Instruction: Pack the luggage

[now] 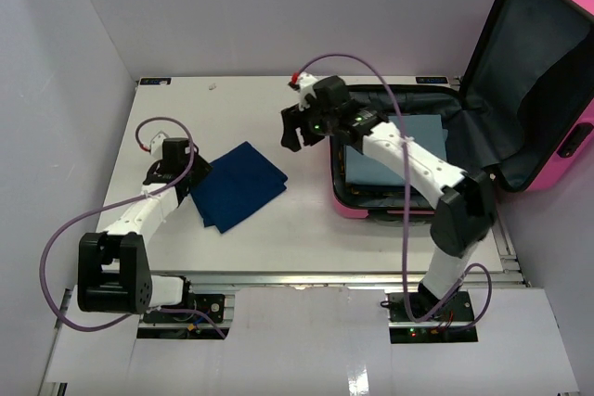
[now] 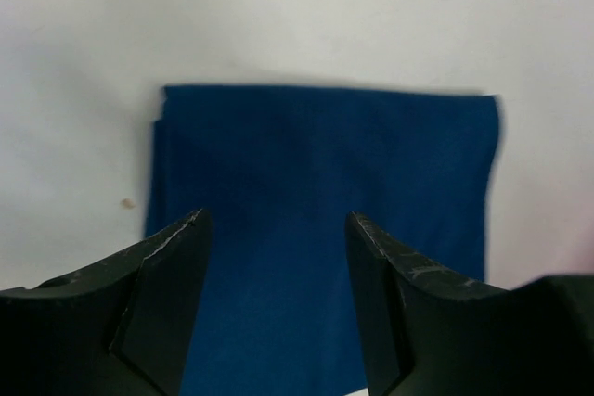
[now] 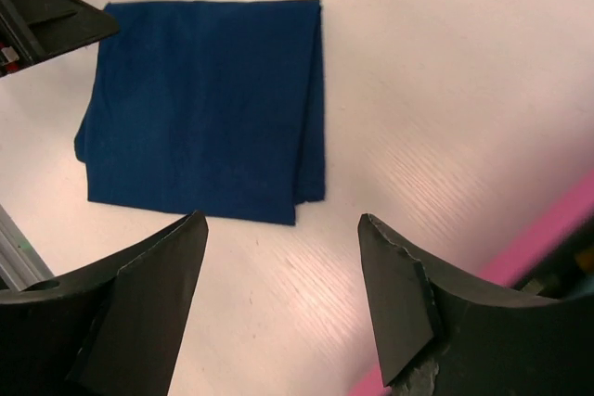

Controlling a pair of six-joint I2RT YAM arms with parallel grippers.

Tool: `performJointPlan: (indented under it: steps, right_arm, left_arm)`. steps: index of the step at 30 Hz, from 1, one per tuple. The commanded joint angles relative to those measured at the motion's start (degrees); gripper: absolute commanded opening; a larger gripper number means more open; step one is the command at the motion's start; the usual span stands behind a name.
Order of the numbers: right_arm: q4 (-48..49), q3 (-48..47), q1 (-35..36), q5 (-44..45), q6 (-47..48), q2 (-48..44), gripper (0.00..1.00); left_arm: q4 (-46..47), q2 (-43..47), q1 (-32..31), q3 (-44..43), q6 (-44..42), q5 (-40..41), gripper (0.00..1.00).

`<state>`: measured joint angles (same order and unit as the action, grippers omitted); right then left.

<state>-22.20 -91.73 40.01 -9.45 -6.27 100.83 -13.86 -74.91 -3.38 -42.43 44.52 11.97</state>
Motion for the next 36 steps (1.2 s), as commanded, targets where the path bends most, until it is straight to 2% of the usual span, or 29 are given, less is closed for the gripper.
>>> performJointPlan:
  steps: [1, 4, 12, 16, 23, 36]
  right_arm:
    - [-4.68, -7.30, 3.08, -2.67, 3.89, 9.86, 0.74]
    - [-4.69, -8.86, 3.24, -3.05, 3.93, 15.37, 0.74]
    - [-4.70, -10.49, 3.15, -4.35, 5.12, 22.92, 0.73]
    - [-4.80, -10.88, 3.13, -4.41, 5.73, 24.61, 0.73]
    - [-4.87, -11.39, 2.99, -4.25, 6.26, 26.73, 0.74]
    - [-4.73, -12.64, 3.06, -5.35, 5.66, 29.71, 0.72]
  left_arm:
    - [3.12, 1.88, 5.94, 3.07, -1.11, -7.34, 0.70]
    - [3.97, 1.70, 7.20, 4.83, -2.55, -6.91, 0.70]
    - [6.74, -3.04, 9.53, 6.13, -4.36, -6.70, 0.72]
    - [10.53, -6.32, 10.78, 6.62, -4.74, -10.71, 0.72]
    - [12.62, -12.00, 11.02, 5.15, -6.50, -11.01, 0.71]
    - [13.42, -13.19, 11.11, 4.93, -7.37, -11.78, 0.63]
